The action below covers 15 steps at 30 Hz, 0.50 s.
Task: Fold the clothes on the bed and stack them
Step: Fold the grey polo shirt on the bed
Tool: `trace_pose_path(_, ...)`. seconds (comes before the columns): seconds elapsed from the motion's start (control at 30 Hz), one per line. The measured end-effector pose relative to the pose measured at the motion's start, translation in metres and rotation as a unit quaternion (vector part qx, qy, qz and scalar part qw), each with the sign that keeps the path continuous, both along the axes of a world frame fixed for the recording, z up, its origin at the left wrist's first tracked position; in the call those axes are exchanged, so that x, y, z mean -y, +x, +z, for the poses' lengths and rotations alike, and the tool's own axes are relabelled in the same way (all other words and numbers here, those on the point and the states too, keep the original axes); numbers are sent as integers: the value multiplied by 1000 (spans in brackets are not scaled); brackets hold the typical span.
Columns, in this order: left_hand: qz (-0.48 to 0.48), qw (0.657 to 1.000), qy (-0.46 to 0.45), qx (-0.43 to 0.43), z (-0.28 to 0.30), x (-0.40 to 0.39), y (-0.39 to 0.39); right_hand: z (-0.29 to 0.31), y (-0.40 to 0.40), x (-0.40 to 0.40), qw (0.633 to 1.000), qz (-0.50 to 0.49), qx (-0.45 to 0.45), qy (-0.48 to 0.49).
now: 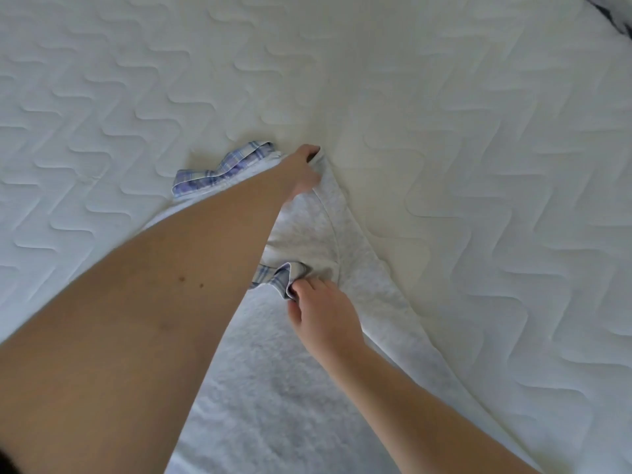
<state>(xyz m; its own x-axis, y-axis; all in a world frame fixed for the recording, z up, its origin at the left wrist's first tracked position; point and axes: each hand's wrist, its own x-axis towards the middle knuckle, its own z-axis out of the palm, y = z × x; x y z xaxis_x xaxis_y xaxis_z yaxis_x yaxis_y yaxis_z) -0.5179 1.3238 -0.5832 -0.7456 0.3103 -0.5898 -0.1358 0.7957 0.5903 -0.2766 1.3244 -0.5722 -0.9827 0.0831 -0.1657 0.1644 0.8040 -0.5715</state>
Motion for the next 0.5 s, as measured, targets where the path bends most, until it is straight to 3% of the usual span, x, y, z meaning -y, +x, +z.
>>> trace_pose_path(0.07, -50, 996, -47, -53, 8, 2, 7, -1, 9, -9, 998, 49, 19, -26)
trace_pose_path(0.13, -101, 967, -130, -193, 16, 6, 23, 1, 28, -24, 996, 78, 14, -35)
trace_pose_path(0.23, -73, 942, -71, -320, 25, 13, 64, 0, 75, -52, 999, 43, -16, 28)
trace_pose_path(0.37, -6, 947, 55, -317, 31, 20, 146, -9, 136, -79, 983, -69, 11, 172)
trace_pose_path(0.5, 118, 983, 35, -136, 22, 29, 239, -17, 170, -91, 961, -150, 21, 229)
